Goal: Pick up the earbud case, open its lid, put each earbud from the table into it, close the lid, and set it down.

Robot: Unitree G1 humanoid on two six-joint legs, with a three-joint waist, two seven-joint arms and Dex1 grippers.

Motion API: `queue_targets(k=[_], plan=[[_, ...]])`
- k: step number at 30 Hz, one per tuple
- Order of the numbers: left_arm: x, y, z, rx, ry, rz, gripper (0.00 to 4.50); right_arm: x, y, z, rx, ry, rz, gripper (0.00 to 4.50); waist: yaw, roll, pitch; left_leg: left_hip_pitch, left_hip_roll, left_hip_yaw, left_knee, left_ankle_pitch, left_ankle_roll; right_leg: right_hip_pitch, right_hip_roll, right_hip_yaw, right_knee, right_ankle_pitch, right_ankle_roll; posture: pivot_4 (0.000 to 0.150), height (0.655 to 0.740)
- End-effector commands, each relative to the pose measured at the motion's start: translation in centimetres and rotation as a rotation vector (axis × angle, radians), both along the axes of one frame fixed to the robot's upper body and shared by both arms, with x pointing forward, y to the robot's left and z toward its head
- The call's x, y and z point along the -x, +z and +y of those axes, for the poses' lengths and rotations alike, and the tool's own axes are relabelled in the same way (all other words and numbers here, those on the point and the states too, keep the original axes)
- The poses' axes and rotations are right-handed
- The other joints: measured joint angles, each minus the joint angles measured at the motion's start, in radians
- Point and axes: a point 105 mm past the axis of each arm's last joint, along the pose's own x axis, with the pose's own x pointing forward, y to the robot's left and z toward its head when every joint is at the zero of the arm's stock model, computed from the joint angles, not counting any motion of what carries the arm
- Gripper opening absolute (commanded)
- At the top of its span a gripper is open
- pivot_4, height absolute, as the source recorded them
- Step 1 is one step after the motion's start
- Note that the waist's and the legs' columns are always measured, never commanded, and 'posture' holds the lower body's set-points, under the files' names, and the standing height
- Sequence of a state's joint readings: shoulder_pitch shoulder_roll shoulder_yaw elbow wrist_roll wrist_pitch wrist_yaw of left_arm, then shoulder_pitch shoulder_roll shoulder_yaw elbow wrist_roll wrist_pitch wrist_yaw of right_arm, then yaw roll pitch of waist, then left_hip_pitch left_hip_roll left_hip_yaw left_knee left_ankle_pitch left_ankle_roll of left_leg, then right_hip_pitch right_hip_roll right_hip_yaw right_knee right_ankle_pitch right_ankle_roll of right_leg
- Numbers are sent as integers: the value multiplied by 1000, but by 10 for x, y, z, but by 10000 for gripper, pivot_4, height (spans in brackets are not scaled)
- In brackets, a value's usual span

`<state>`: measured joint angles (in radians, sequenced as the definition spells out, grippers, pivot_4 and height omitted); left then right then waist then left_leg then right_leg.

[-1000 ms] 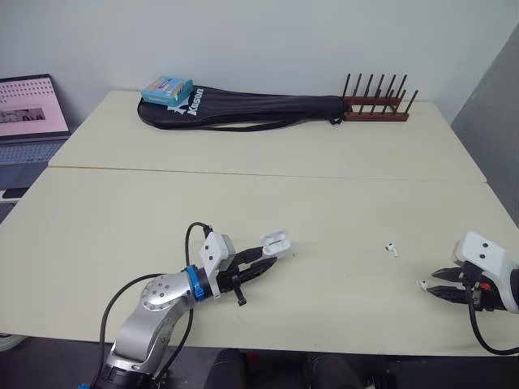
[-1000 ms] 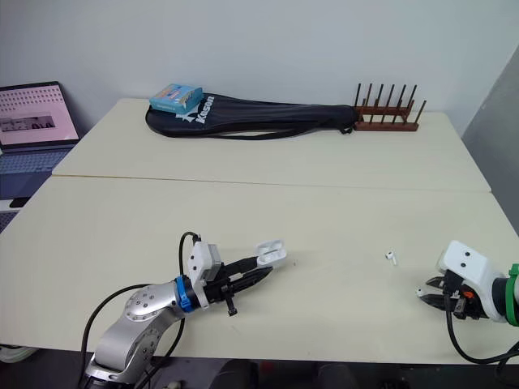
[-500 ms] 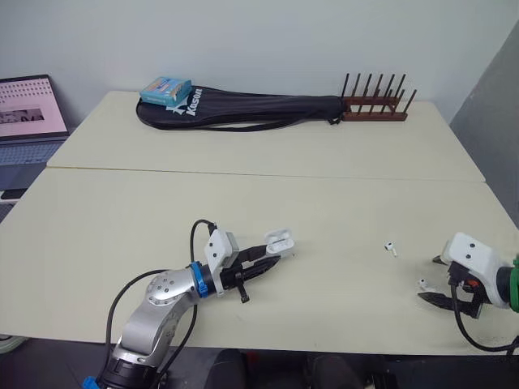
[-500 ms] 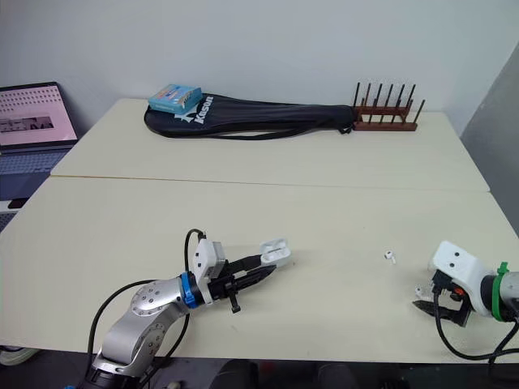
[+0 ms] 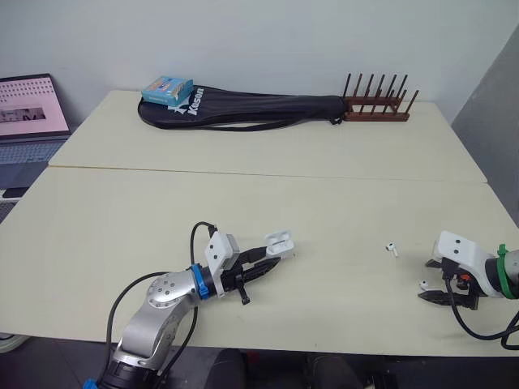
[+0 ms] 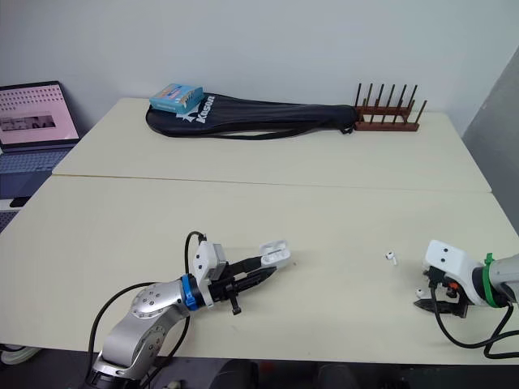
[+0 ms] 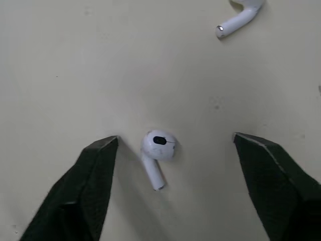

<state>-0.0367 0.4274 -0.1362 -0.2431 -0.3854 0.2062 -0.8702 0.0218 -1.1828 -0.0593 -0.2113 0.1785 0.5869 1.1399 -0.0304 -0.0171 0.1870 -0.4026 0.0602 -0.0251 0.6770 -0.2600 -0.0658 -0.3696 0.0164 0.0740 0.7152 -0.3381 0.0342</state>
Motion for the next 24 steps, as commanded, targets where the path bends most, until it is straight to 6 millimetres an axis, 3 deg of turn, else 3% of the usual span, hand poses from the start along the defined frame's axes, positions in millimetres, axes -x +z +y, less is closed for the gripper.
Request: queue_targets(k=[1,7,11,17,24], plan=[[3,12,-4,15,-15,-55,7277,1,4,-2,29,2,-9,24929,0,0,0,0,0,0,0,0,0,0,0,0,0,0,0,1500,6925],[4,12,-4,15,-16,-54,7277,3,5,1,33,19,-13,3930,0,0,0,0,0,0,0,0,0,0,0,0,0,0,1,1500,6925],[4,13,-4,15,-16,-53,7277,4,12,4,36,63,-17,3819,0,0,0,0,0,0,0,0,0,0,0,0,0,0,1,1500,6925],[7,13,-3,13,-18,-46,7277,24,27,21,36,310,81,3819,0,0,0,0,0,0,0,0,0,0,0,0,0,0,1,1500,6925],[11,11,-2,10,-15,-38,7277,37,16,-2,188,502,149,3819,0,0,0,0,0,1,0,0,0,0,0,0,-1,-1,1,1500,6925]])
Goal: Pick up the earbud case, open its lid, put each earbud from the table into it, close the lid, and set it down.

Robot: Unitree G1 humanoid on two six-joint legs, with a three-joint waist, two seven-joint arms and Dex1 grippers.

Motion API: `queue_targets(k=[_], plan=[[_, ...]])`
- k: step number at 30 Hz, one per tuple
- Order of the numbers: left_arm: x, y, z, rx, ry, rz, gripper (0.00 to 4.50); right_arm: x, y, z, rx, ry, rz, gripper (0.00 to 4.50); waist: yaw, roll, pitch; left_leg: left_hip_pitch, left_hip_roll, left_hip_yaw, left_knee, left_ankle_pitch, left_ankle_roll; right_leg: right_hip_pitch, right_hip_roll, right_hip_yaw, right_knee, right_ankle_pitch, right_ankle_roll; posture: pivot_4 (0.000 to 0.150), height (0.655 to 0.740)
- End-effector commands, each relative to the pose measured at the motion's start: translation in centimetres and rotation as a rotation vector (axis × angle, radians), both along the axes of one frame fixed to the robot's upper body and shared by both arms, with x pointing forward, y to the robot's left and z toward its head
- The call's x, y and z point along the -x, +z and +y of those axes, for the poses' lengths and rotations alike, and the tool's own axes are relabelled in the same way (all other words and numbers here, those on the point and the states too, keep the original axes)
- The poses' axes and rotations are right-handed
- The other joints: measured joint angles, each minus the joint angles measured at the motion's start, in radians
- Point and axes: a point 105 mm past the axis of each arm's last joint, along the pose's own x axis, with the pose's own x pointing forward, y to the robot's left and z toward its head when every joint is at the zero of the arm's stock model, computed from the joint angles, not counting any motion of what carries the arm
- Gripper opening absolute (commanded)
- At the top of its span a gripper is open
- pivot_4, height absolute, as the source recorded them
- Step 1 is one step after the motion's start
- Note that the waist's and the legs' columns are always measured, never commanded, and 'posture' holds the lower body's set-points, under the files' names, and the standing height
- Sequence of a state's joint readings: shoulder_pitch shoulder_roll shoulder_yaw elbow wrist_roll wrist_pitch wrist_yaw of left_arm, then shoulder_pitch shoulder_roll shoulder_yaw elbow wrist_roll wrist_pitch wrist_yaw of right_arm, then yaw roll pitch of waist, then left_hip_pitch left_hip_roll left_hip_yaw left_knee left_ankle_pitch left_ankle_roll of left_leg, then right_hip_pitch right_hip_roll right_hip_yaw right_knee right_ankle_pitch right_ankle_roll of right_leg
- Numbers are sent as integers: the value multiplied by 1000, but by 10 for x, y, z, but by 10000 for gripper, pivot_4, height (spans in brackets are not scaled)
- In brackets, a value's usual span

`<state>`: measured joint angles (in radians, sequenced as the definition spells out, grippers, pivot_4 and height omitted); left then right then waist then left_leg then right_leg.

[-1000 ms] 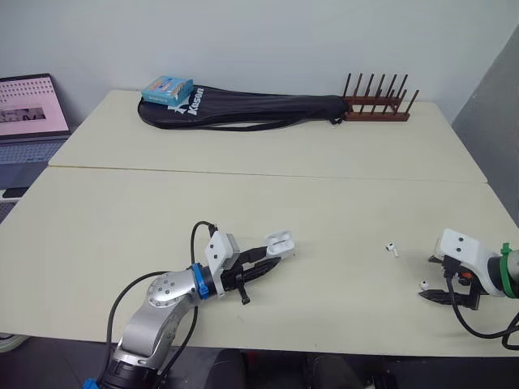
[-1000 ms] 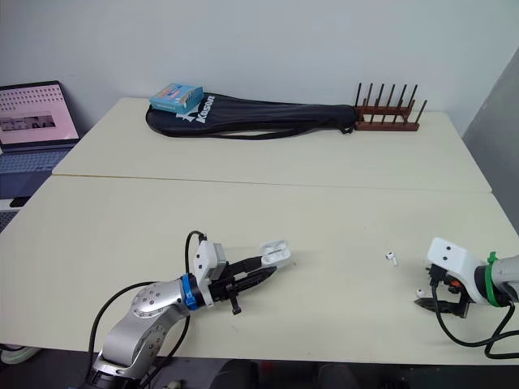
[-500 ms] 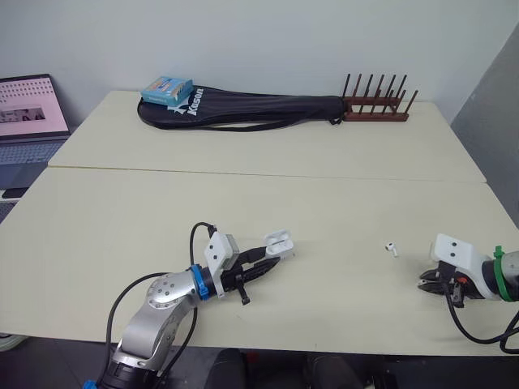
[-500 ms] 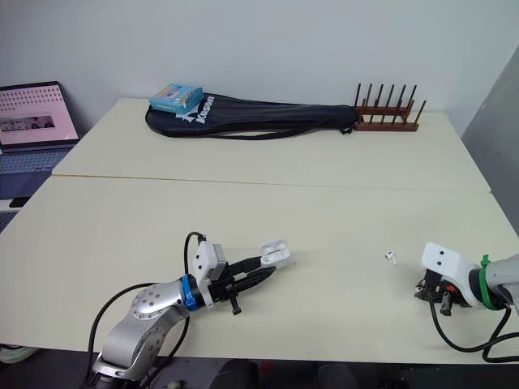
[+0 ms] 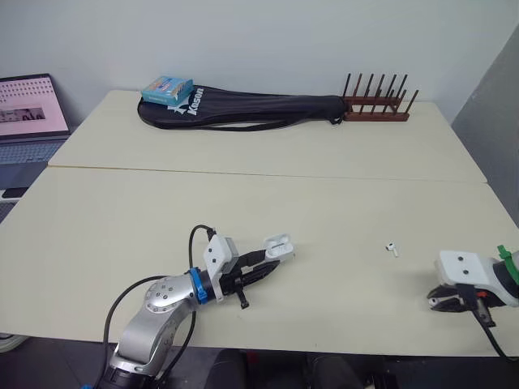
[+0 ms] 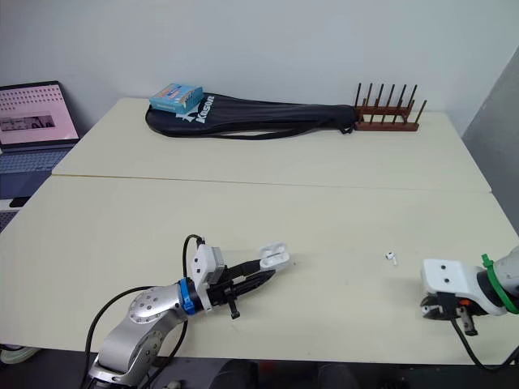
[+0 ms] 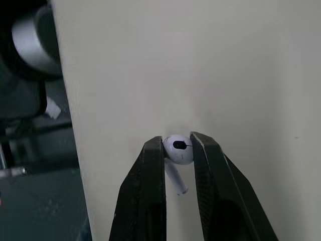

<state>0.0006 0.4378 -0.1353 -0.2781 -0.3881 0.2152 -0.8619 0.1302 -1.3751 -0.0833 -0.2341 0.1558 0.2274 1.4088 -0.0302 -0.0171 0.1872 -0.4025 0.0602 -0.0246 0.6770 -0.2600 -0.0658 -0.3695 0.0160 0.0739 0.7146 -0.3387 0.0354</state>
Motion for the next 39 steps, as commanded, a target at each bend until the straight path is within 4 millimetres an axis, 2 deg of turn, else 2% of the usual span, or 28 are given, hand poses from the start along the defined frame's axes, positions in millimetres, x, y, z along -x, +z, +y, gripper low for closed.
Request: queue_targets(k=[1,11,24,29,35,39], plan=[[5,13,-3,15,-19,-50,7277,0,-2,-6,39,92,-15,3819,0,0,0,0,0,0,0,0,0,0,0,0,0,0,0,1500,6925],[5,13,-3,13,-9,-48,7277,-8,-18,3,-23,81,-70,3819,0,0,0,0,0,0,0,0,0,0,0,0,0,1,-1,1500,6925],[5,13,-3,14,-9,-49,7277,-4,-28,4,-24,23,-62,3819,0,-1,0,1,0,0,0,0,0,1,0,0,0,1,-1,1500,6925],[5,13,-3,15,-9,-48,7277,-8,-27,4,-12,29,-94,20576,-1,-2,-1,2,1,0,0,0,0,2,0,0,0,1,-1,1500,6925],[5,12,-2,10,-7,-44,7277,-9,-13,7,4,32,-113,20943,-1,-2,-1,2,0,0,0,0,0,2,0,0,0,1,-1,1500,6925],[5,11,-2,5,-4,-42,7277,-9,-9,7,59,-35,-118,20943,-1,-2,-1,1,0,0,0,0,0,1,0,0,0,1,-2,1500,6925]])
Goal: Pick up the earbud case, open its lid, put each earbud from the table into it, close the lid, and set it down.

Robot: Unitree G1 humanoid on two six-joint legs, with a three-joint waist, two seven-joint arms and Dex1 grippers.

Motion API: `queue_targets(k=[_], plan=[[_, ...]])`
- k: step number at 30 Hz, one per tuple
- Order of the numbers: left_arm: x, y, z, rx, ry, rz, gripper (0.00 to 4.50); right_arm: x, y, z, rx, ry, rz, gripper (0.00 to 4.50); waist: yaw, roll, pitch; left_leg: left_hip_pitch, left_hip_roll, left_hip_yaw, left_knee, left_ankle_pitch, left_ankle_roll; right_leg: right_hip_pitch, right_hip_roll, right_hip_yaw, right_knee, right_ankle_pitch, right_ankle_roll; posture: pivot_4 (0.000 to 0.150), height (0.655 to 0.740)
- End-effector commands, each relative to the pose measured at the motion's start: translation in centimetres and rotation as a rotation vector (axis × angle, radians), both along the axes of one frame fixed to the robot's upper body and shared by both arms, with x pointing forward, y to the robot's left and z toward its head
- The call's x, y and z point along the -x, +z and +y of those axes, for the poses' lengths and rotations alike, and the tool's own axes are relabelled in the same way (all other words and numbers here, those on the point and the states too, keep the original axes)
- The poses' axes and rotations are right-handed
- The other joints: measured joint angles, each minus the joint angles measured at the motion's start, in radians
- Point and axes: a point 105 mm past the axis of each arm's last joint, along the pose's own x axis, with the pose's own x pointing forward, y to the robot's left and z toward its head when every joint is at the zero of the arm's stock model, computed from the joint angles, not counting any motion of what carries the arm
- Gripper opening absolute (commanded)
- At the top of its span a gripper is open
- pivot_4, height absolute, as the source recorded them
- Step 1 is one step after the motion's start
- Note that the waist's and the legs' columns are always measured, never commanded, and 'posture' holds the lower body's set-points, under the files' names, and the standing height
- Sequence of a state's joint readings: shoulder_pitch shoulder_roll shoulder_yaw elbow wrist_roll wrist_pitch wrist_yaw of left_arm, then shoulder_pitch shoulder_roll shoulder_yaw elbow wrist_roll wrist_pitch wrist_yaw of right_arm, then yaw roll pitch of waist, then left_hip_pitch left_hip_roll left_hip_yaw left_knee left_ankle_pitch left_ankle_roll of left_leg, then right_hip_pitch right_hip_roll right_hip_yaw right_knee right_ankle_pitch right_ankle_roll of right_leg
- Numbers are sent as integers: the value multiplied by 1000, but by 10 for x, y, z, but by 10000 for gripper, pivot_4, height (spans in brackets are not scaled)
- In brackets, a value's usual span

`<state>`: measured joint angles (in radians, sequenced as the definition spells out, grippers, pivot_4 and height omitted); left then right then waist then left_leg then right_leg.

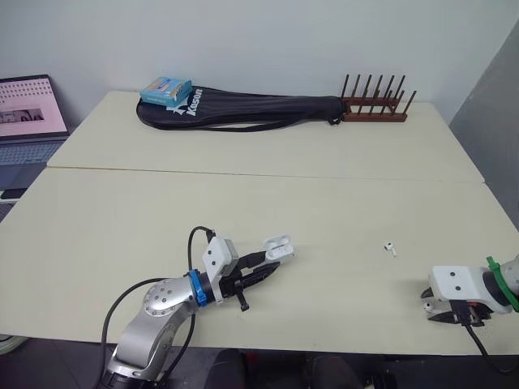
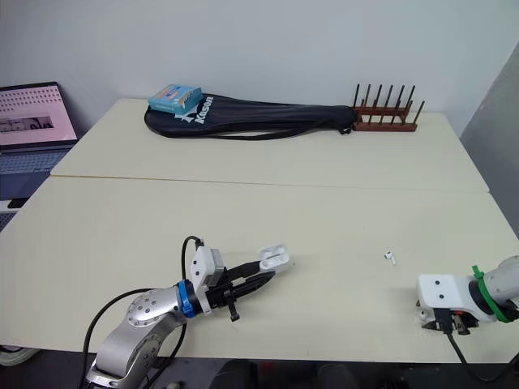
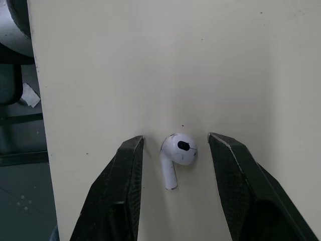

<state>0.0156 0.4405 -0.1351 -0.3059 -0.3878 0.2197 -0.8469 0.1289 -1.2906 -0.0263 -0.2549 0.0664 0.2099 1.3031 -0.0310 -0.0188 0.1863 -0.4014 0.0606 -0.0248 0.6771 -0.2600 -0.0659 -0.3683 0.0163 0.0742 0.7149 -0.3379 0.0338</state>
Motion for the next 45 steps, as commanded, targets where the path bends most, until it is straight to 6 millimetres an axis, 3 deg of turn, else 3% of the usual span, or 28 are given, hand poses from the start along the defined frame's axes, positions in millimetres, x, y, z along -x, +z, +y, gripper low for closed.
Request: queue_targets(k=[1,29,32,35,41,45], plan=[[2,8,-2,4,-12,-34,7277,-4,13,-2,82,-59,-53,20943,0,0,0,0,0,0,0,0,0,0,0,0,0,0,0,1500,6925],[3,5,-5,1,-13,-26,7277,4,-1,14,109,-156,-27,20943,1,0,0,0,0,0,0,0,0,-1,0,0,0,-1,1,1500,6925],[2,5,-5,1,-14,-26,7277,4,-2,14,105,-158,-26,14945,0,-1,0,0,0,0,0,0,0,-1,0,0,0,-1,1,1500,6925],[3,4,-5,1,-16,-25,7277,3,-2,15,101,-163,-30,4337,0,-2,-1,0,0,0,0,0,0,0,0,0,0,-1,2,1500,6925],[1,6,-6,8,-24,-32,7277,-3,11,18,55,-172,-62,3882,0,-3,-1,0,1,0,0,0,0,0,0,0,0,-2,3,1500,6925],[-4,12,-7,31,-26,-58,7277,-9,34,44,-127,-184,-60,3882,-1,-2,-1,0,0,0,0,0,0,-1,0,0,0,-2,3,1500,6925]])
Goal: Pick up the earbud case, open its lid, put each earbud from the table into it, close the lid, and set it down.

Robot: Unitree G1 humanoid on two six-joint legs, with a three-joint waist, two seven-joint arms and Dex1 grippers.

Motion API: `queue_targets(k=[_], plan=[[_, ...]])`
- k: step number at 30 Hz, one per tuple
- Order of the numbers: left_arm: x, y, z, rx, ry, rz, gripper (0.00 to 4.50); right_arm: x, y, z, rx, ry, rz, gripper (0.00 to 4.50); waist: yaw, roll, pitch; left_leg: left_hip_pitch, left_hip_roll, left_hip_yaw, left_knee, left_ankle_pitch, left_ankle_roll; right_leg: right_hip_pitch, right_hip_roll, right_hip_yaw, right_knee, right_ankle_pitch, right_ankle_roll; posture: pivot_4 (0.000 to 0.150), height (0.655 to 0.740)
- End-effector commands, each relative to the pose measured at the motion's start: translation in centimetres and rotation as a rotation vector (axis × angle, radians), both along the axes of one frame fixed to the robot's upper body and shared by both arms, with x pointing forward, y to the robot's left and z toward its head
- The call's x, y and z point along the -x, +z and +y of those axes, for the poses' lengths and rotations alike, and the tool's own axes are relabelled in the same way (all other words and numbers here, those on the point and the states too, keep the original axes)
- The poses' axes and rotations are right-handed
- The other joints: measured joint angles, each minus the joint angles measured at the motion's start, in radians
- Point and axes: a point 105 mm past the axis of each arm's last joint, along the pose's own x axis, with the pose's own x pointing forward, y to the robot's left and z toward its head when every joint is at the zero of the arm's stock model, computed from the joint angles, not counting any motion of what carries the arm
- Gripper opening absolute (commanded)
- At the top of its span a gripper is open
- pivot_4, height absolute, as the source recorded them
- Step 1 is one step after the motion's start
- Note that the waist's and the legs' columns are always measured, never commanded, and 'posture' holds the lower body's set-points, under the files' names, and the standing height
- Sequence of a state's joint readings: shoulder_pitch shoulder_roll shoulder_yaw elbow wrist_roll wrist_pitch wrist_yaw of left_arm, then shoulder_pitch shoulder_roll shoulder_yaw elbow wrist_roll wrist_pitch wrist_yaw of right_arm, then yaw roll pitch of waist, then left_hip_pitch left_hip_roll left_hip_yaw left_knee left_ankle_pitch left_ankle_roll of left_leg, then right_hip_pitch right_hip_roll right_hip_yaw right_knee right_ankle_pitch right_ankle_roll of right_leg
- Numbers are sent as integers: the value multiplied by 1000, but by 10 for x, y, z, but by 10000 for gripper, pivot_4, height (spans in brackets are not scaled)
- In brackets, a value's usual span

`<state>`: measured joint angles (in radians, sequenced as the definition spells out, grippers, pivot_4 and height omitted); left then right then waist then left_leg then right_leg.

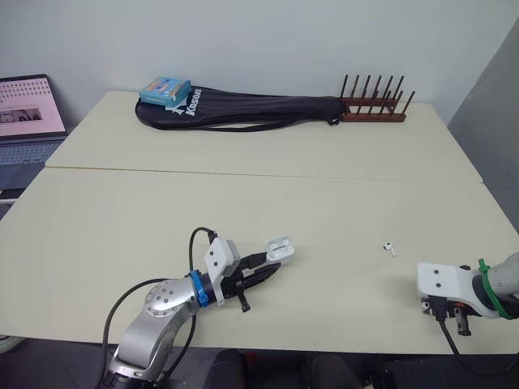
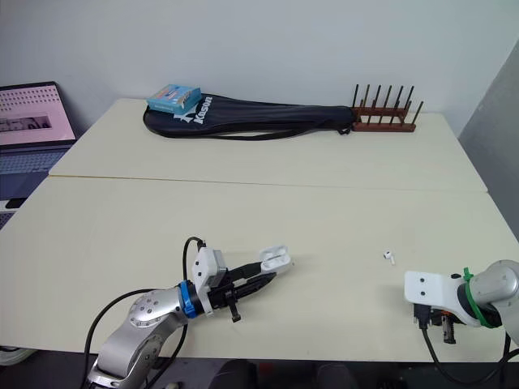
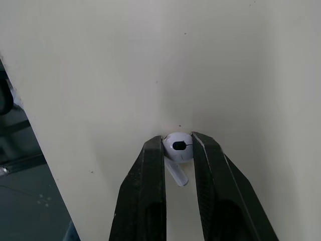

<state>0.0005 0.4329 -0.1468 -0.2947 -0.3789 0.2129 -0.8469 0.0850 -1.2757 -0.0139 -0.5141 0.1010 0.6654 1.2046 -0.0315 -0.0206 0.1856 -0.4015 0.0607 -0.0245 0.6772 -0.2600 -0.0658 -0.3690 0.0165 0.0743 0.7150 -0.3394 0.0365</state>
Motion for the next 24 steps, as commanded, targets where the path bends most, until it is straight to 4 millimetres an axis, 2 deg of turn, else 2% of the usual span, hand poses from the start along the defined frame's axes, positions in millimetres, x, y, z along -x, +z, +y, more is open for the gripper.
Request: queue_targets(k=[1,6,11,13,17,24], plan=[[-3,14,-4,40,-19,-60,7277,-8,31,30,-184,6,-54,3882,-1,0,0,0,0,0,0,0,0,0,0,0,0,0,0,1500,6925],[-10,24,-10,73,-21,-103,7277,-26,65,87,-548,-23,-124,3882,1,-1,1,-1,0,-1,0,0,0,0,0,-1,0,2,-4,1500,6925],[-19,37,-16,109,1,-164,7277,-51,109,149,-1029,-83,-266,3882,0,-2,1,-3,0,-2,0,0,0,-2,0,-2,1,2,-4,1500,6925],[-23,41,-19,129,16,-183,7277,-57,117,163,-1147,-124,-308,3882,0,-1,0,-6,0,-4,0,0,0,-5,1,-3,2,3,-4,1500,6925],[-30,49,-22,153,45,-212,7277,-61,119,182,-1329,-187,-319,3882,7,-1,0,-14,-1,-6,0,0,0,-11,0,-5,1,3,-4,1500,6925],[-37,54,-22,170,74,-240,7277,-62,106,194,-1381,-228,-347,3882,1,0,0,-14,-1,-5,0,0,0,-13,0,-5,4,3,-4,1500,6925]])
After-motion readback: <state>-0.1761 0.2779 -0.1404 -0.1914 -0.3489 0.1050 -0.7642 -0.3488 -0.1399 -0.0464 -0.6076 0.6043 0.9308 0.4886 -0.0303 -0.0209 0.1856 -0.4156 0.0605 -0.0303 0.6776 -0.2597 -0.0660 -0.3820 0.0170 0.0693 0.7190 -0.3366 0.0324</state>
